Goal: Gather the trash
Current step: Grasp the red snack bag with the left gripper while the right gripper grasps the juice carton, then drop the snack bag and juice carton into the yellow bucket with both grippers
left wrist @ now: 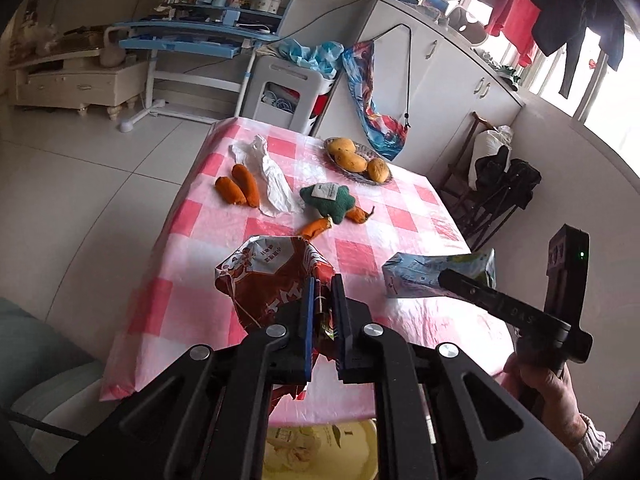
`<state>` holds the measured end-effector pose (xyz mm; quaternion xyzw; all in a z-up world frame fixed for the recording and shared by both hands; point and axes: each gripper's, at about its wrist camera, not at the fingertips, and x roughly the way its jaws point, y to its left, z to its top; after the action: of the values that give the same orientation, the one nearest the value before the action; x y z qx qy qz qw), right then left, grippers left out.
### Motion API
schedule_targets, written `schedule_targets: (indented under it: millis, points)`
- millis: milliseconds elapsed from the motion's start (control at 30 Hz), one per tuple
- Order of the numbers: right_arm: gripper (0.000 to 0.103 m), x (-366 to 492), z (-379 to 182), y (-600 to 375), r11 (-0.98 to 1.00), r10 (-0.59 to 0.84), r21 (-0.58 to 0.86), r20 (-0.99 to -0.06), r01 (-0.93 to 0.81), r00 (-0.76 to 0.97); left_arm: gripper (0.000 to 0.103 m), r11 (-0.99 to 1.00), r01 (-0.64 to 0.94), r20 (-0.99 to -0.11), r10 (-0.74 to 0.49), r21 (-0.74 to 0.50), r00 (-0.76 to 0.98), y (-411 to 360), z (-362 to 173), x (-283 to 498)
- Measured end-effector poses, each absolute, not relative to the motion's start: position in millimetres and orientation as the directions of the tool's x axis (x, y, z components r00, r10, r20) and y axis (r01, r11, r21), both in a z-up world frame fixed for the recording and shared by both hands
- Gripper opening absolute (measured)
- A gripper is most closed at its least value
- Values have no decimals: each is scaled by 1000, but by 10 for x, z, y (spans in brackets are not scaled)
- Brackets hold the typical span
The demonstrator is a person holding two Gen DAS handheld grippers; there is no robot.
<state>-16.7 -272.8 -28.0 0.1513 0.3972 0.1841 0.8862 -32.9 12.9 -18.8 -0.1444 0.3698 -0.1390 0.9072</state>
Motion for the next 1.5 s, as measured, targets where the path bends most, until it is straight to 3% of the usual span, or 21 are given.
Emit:
schedule_targets:
  millis: [33,67,133,500,900,1100,1267,1333,1367,1400,1433,1500]
  points:
    - [55,-222,-265,-2725,883,451,419,-640,-210,622,8,918,154,-633,-366,-366,682,114,-200,-379]
    - [36,-274,-256,-2717,882,454,420,-636,-214,624,8,917,163,-638,-373,-363,674,96,-220,-440]
    - [33,-345,-261,-2709,877,463,430,-630,-217,623,8,913,175,-644,-386,-368,660,80,-264,-531]
    - [31,-463,-265,-2723,877,455,431,-606,-211,653,8,899,195,-644,-421,-393,639,70,-351,-827]
    - [30,-1006,-156,-2711,824,538,501,-542,-266,645,8,864,223,-633,-487,-452,602,54,-366,-1045]
    - [30,-1349,-280,-2400,842,539,426,-621,-332,569,8,854,217,-666,-508,-473,547,-26,-525,-1255]
    - [32,-1384,-630,-2130,879,464,333,-761,-341,453,10,878,190,-775,-477,-439,414,-174,-895,-1289]
    - [51,-1361,-679,-2117,893,435,307,-775,-330,457,20,890,187,-799,-456,-416,393,-205,-972,-1285]
    - [54,-1349,-677,-2133,898,428,304,-773,-318,469,25,895,189,-803,-446,-404,395,-211,-982,-1293]
    - [59,-1339,-665,-2165,904,419,301,-767,-305,486,38,897,192,-803,-442,-399,400,-211,-969,-1300]
    - [61,-1330,-661,-2196,907,414,301,-762,-294,498,47,898,197,-799,-441,-395,409,-210,-950,-1316]
    - [61,-1313,-666,-2263,913,405,312,-757,-262,513,51,899,202,-788,-438,-388,434,-191,-891,-1334]
